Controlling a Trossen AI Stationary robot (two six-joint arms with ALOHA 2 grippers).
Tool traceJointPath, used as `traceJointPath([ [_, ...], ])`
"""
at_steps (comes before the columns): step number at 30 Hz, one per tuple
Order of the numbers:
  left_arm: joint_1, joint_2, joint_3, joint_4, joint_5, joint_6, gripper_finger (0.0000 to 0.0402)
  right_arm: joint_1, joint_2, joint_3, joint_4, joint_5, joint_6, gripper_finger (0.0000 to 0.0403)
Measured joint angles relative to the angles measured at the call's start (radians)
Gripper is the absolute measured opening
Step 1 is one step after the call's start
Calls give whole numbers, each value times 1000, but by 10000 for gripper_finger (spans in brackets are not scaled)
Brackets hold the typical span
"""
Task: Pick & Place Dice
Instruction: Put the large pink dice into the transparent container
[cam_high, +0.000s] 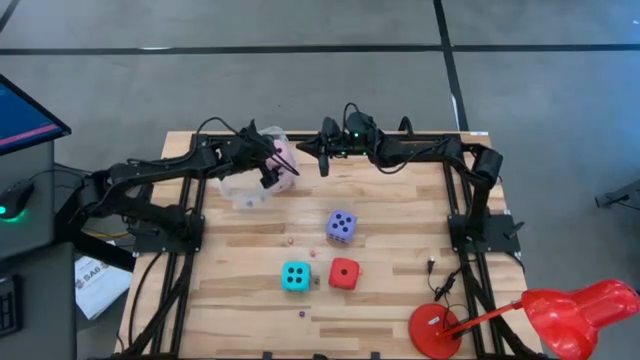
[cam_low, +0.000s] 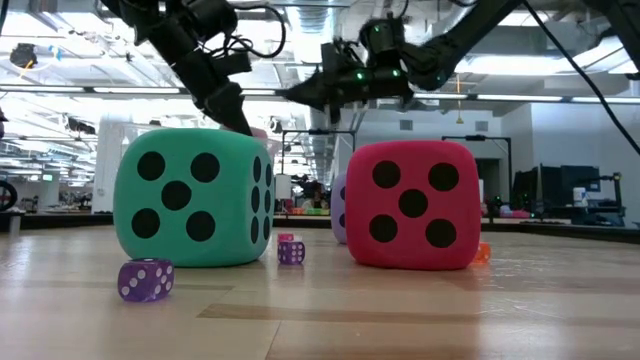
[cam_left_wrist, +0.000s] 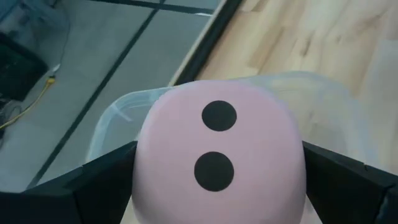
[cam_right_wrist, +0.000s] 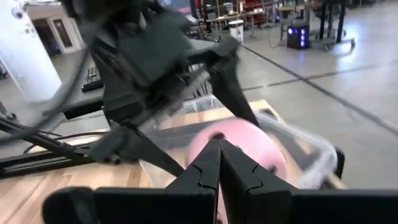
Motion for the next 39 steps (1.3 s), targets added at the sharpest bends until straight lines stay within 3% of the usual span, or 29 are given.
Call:
traceJointPath([
  [9,0,-2,0,14,11,4,398,42,-2,100,-154,71,-119,0],
  [16,-3,-24,-1,28,13,47,398,42,32,103,-105,105,-125,0],
  [24,-3,-32,-1,21,13,47,398,40,180,250,-108,16,-84,0],
  [32,-3,-32,-1,12,14,48,398,49,302,473,-351,-13,-108,0],
  [39,-3,-46,0,12,-4,54,398,49,348,540,-439,-15,-119,0],
])
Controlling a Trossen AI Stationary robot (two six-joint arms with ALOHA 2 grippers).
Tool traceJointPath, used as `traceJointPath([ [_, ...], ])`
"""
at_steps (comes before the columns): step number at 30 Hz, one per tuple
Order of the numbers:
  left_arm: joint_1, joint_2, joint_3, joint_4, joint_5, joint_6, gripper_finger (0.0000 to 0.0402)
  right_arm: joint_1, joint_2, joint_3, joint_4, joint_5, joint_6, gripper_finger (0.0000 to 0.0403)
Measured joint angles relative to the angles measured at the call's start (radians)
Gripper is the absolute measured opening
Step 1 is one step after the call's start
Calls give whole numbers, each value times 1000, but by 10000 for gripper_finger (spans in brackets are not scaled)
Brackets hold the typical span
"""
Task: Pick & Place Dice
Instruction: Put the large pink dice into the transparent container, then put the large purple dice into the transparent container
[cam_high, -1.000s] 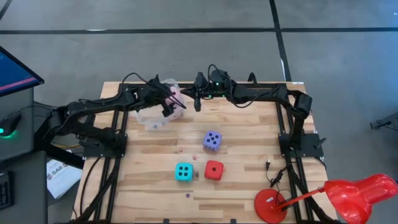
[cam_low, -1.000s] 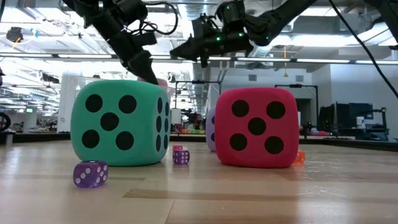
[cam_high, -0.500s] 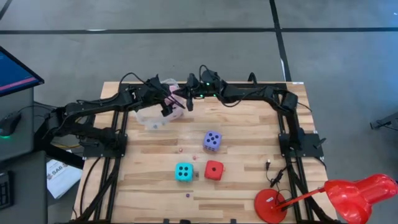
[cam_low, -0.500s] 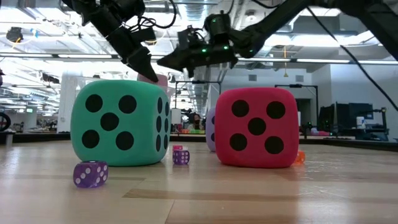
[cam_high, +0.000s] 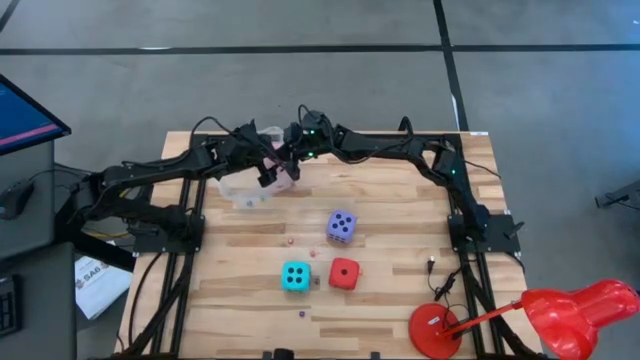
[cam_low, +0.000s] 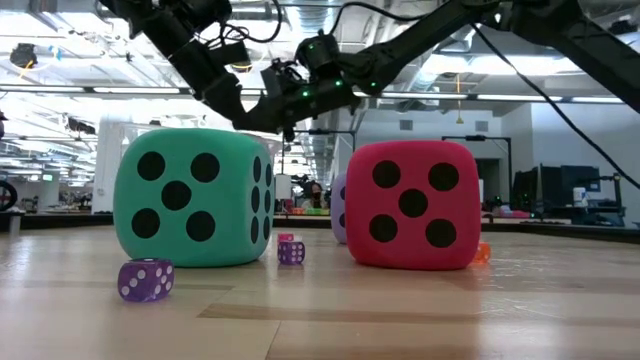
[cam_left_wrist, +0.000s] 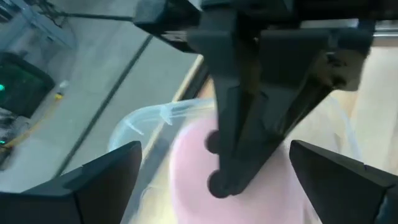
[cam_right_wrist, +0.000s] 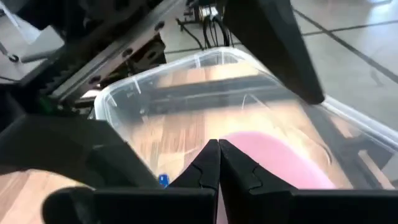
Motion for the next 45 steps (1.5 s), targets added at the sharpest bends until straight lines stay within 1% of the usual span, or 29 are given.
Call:
traceJointPath([
  [5,-1,-55,0,-2,-15,21,398,-1,-4,1,15,0,-8,0],
  [12,-1,-175,0,-26,-20,10,398,-24,-56,1,13,7,-34,0],
  [15,-1,-199,0,-53,-20,-27,398,-33,-94,1,-39,7,-61,0],
  [19,-1,-200,0,-103,-20,-66,398,-32,-148,1,-154,7,-170,0],
  [21,-1,-199,0,-138,-20,-88,398,-25,-154,1,-198,6,-196,0],
  [24,-1,-199,0,-148,-20,-119,398,-18,-154,0,-225,4,-212,0],
  [32,-1,-203,0,-187,-20,-147,398,17,-154,0,-212,12,-266,0],
  [38,-1,-203,0,-187,-20,-149,398,3,-154,-2,-211,65,-265,0],
  [42,-1,-203,0,-186,-20,-149,398,-4,-154,-78,-109,72,-266,0],
  [45,-1,-203,0,-186,-20,-149,398,-17,-160,-158,11,89,-220,0],
])
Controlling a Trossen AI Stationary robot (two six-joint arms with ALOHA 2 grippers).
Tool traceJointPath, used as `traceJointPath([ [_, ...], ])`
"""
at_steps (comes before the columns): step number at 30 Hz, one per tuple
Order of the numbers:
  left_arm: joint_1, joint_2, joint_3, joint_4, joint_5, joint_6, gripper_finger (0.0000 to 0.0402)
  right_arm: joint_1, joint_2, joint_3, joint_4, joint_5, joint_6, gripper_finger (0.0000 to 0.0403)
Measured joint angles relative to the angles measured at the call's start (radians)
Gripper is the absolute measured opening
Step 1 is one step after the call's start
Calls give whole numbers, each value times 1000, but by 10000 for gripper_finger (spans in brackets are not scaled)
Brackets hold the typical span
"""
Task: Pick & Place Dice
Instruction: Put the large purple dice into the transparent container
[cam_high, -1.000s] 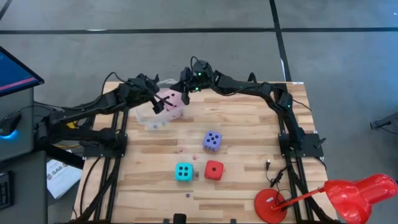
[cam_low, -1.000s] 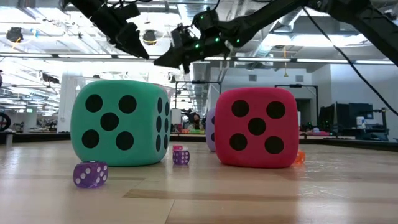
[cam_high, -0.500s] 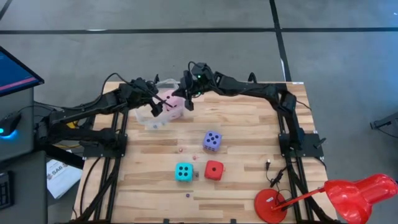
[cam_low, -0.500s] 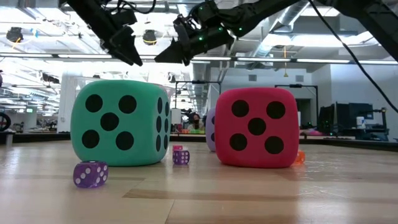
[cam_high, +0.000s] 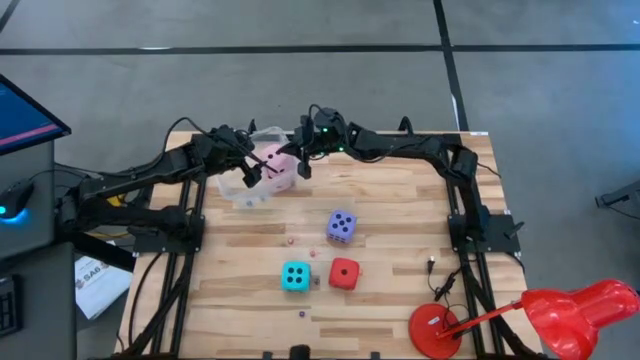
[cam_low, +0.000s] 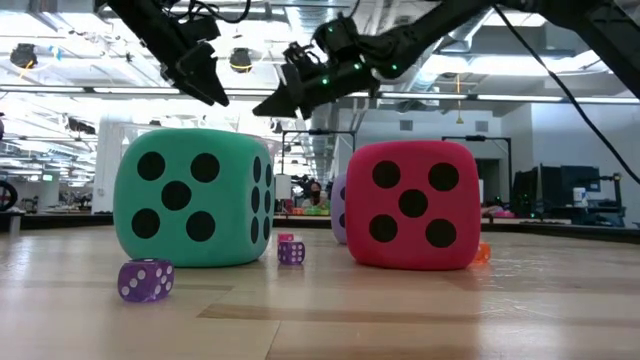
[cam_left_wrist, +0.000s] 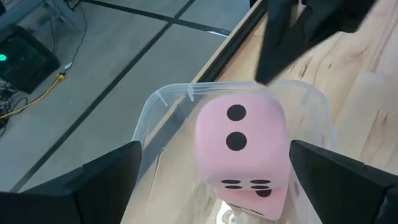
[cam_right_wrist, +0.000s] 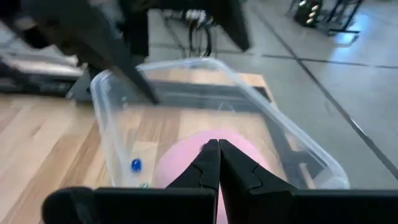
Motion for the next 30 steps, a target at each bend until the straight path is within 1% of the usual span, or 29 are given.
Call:
traceJointPath([
  [1,0,0,0,0,0,0,398,-5,-5,-26,39,0,20,0],
  [3,0,0,0,0,0,0,398,-13,-30,-77,57,3,42,0],
  [5,0,0,0,0,0,0,398,-15,-58,-124,100,26,40,0],
  [9,0,0,0,0,0,0,398,1,-167,-226,130,81,16,0],
  [13,0,0,0,0,0,0,398,9,-288,-358,166,149,-5,0],
  [17,0,0,0,3,0,0,398,16,-410,-491,189,240,-11,0],
  [20,0,0,0,7,0,0,398,21,-487,-601,221,285,13,0],
  [26,0,0,0,12,0,0,398,24,-624,-802,306,334,82,0],
  [30,0,1,0,47,0,0,398,24,-729,-908,306,367,137,0],
])
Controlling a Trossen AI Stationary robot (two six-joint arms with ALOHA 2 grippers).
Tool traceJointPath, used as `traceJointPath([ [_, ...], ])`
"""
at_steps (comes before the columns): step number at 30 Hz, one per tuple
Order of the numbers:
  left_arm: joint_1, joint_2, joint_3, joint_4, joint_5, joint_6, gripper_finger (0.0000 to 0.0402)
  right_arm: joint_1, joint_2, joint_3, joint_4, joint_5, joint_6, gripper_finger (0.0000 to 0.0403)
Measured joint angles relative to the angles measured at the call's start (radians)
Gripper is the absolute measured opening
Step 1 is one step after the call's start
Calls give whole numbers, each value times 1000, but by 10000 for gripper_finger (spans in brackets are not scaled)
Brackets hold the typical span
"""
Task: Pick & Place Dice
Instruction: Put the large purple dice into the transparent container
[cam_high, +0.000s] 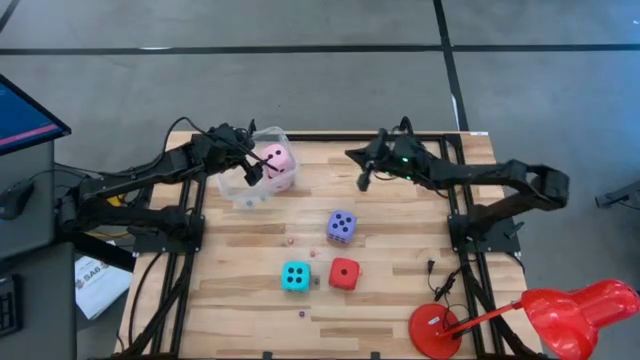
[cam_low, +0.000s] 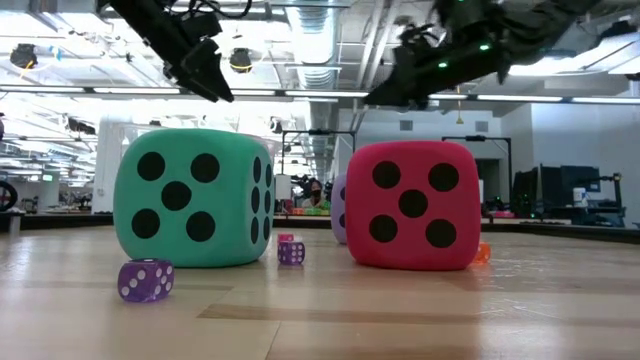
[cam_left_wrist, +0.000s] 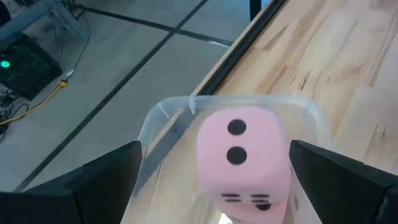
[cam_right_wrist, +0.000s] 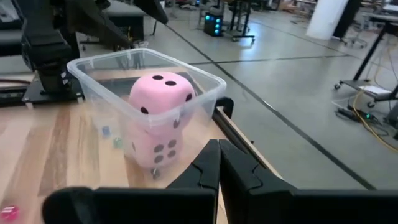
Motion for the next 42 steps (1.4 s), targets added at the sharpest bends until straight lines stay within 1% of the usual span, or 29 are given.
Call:
traceJointPath([
  [9,0,0,0,116,0,0,398,-2,-288,-200,-12,1,45,0],
  [14,0,0,0,147,0,0,398,-2,-424,-296,-21,1,58,0],
  [19,-5,0,0,143,0,0,398,-2,-546,-373,-22,1,59,0],
  [26,-5,0,0,143,0,0,398,-2,-729,-445,-49,1,53,0],
  [34,-5,0,0,180,0,0,398,-2,-929,-512,-175,1,49,0],
  [38,-5,0,0,220,0,0,398,-2,-993,-523,-180,1,-15,0],
  [42,-5,0,0,243,0,0,398,-2,-1018,-523,-181,1,-47,0],
])
